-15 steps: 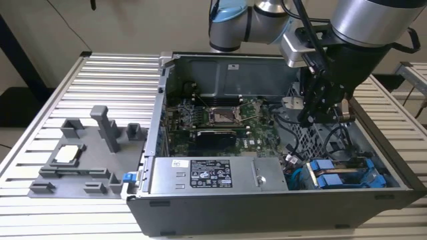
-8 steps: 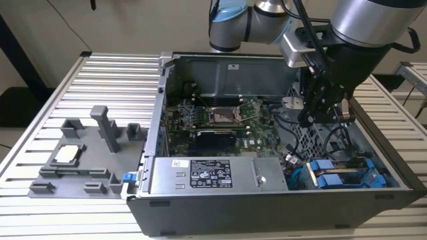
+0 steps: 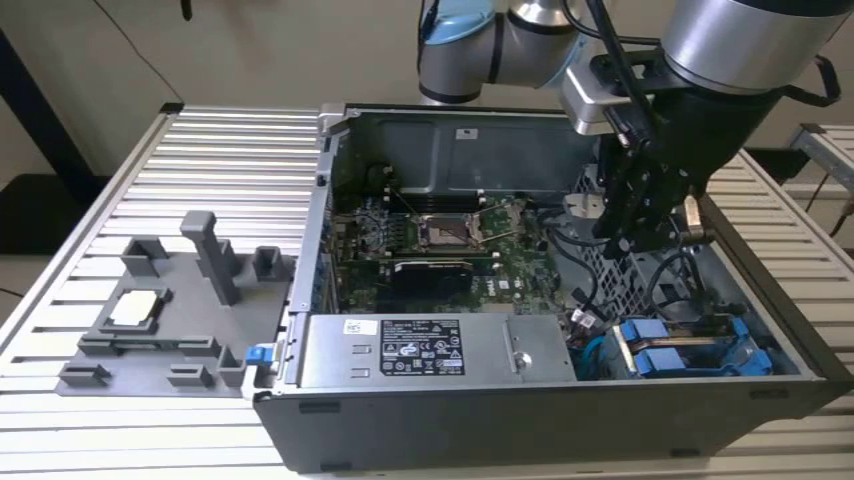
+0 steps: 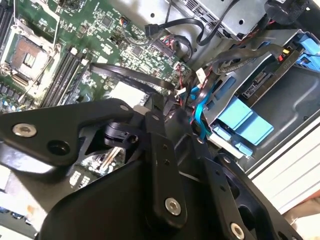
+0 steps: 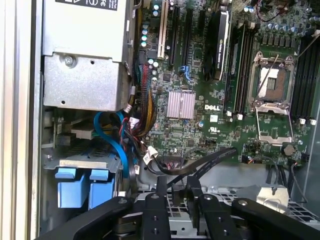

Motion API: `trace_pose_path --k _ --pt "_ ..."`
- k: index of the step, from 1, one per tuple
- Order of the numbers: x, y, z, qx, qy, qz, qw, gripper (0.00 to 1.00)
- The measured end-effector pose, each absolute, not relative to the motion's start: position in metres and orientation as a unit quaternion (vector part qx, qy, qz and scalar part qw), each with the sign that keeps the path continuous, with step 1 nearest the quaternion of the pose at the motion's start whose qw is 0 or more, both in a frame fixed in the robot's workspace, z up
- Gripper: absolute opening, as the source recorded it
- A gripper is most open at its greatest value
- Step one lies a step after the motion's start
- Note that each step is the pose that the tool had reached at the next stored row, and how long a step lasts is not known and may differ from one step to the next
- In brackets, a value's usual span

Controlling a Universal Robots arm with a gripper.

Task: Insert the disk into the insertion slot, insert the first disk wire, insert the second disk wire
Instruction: 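Insert the first disk wire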

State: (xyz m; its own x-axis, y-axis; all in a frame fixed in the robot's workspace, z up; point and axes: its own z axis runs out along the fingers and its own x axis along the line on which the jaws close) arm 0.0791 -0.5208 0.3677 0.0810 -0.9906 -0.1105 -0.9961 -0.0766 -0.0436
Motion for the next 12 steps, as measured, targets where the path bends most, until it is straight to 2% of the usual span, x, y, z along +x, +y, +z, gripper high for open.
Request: trace_pose_path --k 3,12 --pt "0.0791 -0.5193 0.3672 -0.734 0.678 0.020 0.047 0.32" --pt "0.0791 -0.5192 0.3671 -0.734 0.678 0.020 0.048 0.32"
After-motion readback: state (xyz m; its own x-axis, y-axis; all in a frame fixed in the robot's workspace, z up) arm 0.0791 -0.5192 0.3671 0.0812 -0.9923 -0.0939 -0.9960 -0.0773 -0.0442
